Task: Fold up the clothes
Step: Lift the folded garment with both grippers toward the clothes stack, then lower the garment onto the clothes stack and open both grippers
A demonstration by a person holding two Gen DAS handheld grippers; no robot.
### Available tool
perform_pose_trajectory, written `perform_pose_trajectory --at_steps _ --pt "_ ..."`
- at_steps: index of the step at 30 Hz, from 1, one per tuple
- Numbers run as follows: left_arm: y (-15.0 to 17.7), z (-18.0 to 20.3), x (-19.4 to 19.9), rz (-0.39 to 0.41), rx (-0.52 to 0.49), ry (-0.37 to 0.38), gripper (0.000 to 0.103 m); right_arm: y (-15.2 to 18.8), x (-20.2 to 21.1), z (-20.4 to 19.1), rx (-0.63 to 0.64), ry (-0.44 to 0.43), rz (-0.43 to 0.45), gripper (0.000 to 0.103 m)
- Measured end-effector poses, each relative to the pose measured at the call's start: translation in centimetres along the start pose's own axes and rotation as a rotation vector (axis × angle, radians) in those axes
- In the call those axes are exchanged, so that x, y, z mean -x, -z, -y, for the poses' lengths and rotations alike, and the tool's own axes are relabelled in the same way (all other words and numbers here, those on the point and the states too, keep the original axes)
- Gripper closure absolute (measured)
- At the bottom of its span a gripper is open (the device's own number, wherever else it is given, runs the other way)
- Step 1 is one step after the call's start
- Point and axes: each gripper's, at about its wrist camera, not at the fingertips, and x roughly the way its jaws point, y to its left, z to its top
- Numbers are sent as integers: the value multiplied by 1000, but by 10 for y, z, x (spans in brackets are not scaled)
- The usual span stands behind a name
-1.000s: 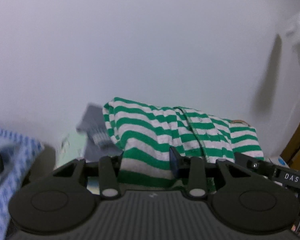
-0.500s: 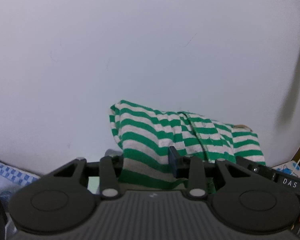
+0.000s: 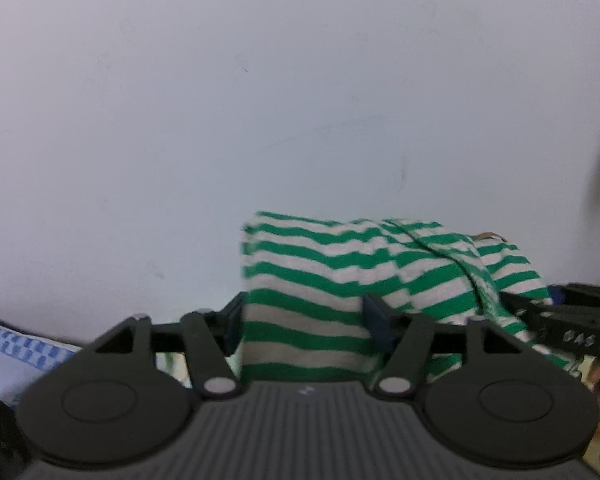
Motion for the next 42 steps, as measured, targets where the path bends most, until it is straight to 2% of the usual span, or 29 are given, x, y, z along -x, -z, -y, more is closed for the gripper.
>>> perform_pose_trajectory --at_steps 2,4,6,7,9,11,13,15,17,21,25,28,32,35,37,39,40,41,42 --pt "0 -11 14 52 -10 -39 30 -3 13 0 26 20 25 51" --pt "-1 -21 32 120 -4 -74 29 -6 33 0 43 58 89 48" --pt "-7 -27 45 172 36 -68 29 -9 50 -2 52 77 164 44" --pt "-11 -25 43 162 46 -47 33 -11 55 -4 56 74 191 45" --pt "-20 -19 39 142 59 -10 39 -15 53 -16 96 60 185 48" --pt "-20 -1 25 110 1 -20 47 -14 41 -35 163 97 160 53" --pt "-17 15 4 56 -43 -63 49 -12 29 -51 212 138 135 57" --pt "-12 18 -15 3 -34 -75 49 -10 18 -57 206 151 107 58" --pt "-7 17 -31 -29 -29 -92 43 -10 9 -58 175 151 92 58" --pt "-1 8 -55 -33 -25 -123 30 -5 -4 -59 165 143 66 58" --pt "10 4 -70 -34 -45 -136 29 4 -18 -64 203 138 22 57" --pt "17 8 -78 -18 -64 -155 29 15 -23 -67 197 152 23 59" --pt "10 7 -84 -36 -74 -170 28 16 -25 -72 206 162 19 60" --pt "1 14 -80 -11 -95 -177 28 -7 -2 -47 190 138 4 60" --pt "-3 17 -72 18 -113 -192 27 -13 14 -45 174 125 21 60" --pt "-7 19 -60 42 -109 -213 27 -14 33 -46 195 140 38 52" --pt "-9 20 -54 55 -106 -223 23 -14 42 -47 206 149 46 50" --pt "-9 22 -45 69 -98 -231 13 -14 50 -49 220 161 51 46" --pt "-9 24 -38 77 -92 -240 8 -14 59 -51 227 177 51 44"
